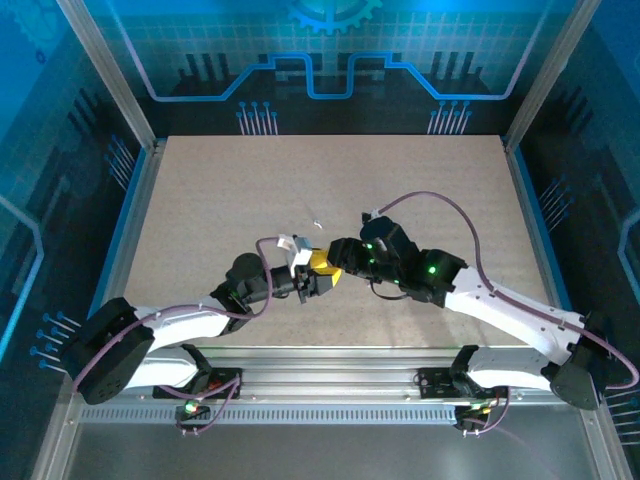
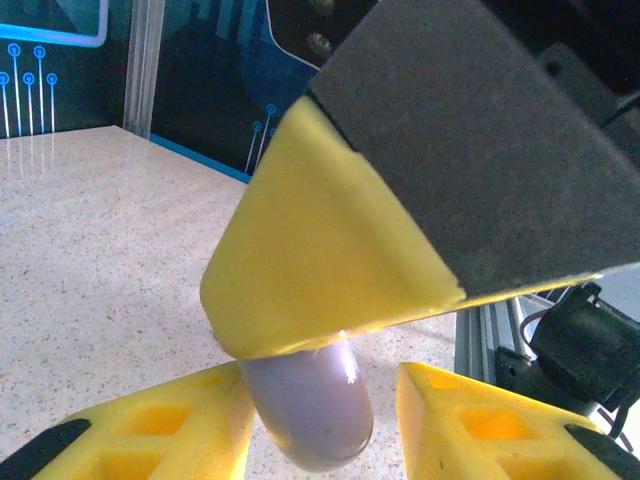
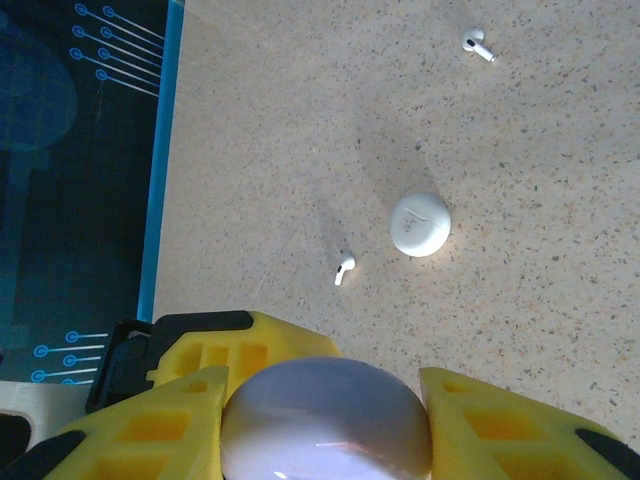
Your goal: Insert wireless bluetooth earbuds into charging case
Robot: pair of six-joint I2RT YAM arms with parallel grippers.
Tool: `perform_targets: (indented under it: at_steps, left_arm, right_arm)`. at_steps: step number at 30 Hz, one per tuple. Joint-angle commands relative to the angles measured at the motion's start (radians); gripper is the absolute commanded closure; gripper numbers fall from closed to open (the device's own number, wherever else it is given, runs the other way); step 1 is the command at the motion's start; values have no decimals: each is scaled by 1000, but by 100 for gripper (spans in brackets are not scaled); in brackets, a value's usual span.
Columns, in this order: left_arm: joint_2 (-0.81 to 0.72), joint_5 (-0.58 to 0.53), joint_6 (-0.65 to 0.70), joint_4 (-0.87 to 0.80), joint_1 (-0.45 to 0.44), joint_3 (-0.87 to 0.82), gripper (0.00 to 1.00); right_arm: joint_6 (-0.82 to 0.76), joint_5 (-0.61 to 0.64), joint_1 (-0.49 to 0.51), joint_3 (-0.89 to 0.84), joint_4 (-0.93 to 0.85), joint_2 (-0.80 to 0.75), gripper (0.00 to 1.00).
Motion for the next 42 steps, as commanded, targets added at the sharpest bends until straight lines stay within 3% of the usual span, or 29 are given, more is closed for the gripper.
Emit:
perform_targets:
  at_steps: [1,4,11,17,19,21,27,33,35,42]
  left_arm:
    - [-9,-24,-40,86,-7,9,55]
    - [-9,-25,-48,80,-7,16,53]
    - [-7,-33,-60,48,-8,32,69]
    - [-6,-6,-77,25,-8,49,75]
    - [-15,-3,-85,-11,-8,64,76]
    - [-27,6,-88,-40,-8,78,76]
    - [-53,66,-77,-91,-7,106,76]
    - [-62,157,-59,-161,-6,161,75]
    - [-63,169,-55,-157,-6,167,75]
    - [-52,235,-37,-114,-6,182,75]
  right_arm:
    - [2,36,19,-9,12,-22,62]
    - [-6,36,23,-9,7,-22,62]
    - [-22,44,32,-13,14,-35,62]
    - [-38,46,39,-23,25,-43,61]
    - [-69,78,50,-25,20,-64,55]
    - [-124,118,63,-44,38,-104,42]
    - [-369,200,63,-155,123,-301,34]
    - [-731,176,36,-290,194,-519,24]
    - [-847,123,26,-344,226,-589,22]
    - [-1256,-202,-50,-458,269,-759,30]
